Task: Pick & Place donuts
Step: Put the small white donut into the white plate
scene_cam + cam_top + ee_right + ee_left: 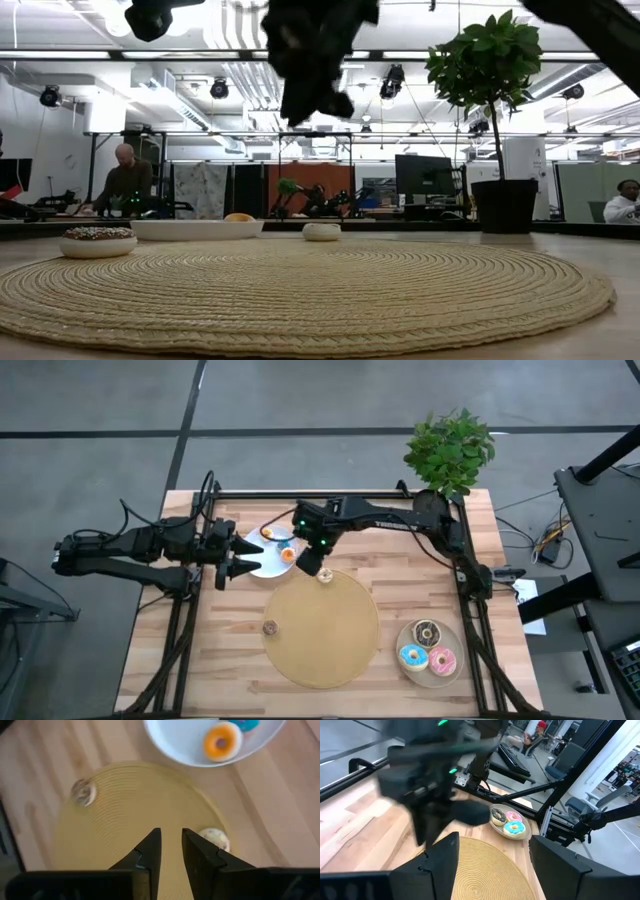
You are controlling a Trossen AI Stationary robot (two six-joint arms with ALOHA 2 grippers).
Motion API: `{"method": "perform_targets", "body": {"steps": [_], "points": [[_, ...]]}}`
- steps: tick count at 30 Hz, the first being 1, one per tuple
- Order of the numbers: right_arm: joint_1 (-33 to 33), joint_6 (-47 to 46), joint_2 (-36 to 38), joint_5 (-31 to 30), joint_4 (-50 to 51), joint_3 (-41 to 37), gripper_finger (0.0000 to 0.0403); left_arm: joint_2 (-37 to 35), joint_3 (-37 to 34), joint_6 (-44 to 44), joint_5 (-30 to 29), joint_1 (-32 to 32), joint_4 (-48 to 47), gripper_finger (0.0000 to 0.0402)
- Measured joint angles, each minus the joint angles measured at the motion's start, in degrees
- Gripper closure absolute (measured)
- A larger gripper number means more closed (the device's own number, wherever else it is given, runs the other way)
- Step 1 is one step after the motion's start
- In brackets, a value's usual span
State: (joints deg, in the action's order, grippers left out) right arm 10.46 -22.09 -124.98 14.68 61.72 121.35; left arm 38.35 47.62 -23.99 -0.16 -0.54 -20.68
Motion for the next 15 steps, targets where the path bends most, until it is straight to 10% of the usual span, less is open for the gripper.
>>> {"method": "perform_targets", "body": {"steps": [15], "points": [[-7.01,-3.99,20.31,-7.31,1.18,-17.28,0.0352,0.37,0.00,0.02,-0.11,0.04,-0.93,0.0189]]}}
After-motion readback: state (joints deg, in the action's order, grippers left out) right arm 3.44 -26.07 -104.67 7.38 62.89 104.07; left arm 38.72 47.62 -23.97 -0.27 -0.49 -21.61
